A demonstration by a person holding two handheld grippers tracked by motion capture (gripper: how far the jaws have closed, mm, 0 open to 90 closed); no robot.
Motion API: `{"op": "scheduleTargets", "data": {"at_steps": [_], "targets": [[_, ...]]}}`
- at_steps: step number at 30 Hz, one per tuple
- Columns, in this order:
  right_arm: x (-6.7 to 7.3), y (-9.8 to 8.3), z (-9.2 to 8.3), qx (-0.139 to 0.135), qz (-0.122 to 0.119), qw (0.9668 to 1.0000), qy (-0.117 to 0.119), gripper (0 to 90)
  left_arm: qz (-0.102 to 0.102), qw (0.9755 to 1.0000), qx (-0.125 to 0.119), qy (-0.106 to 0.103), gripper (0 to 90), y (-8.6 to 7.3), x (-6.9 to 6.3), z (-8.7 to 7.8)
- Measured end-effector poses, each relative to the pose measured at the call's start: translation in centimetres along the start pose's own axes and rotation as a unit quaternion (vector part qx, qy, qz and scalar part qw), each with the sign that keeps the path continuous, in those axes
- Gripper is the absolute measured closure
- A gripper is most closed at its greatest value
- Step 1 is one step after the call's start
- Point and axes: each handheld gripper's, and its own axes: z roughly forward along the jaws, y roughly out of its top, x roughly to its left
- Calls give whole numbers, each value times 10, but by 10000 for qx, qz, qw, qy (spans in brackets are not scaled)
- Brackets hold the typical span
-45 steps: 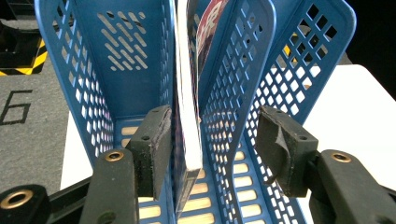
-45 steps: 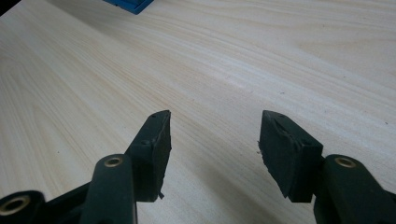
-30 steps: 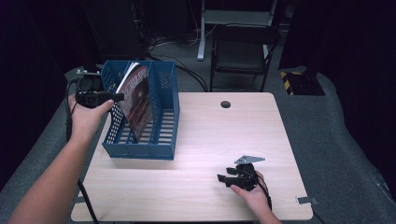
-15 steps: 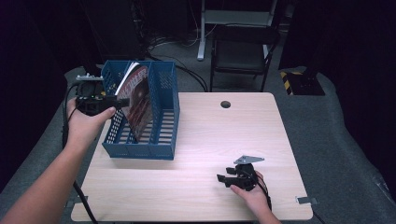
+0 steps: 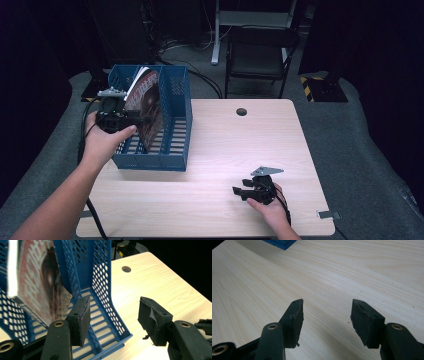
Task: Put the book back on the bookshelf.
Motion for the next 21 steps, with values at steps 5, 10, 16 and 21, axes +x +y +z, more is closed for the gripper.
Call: {"op": "scheduleTargets", "data": {"at_steps": [5,10,16,21], "targets": [[1,0,-1,13,36,10000,-11,432,174,9997,96,-159,428,-8,-8,6],[1,0,0,31,32,10000,-18,432,331,9984,291,-342,422,-22,-18,18],[1,0,-1,9,15,10000,-8,432,536,9959,466,-564,420,-37,-29,34],[1,0,-2,-3,46,10000,-13,432,619,9936,517,-786,416,-53,-42,47]]}}
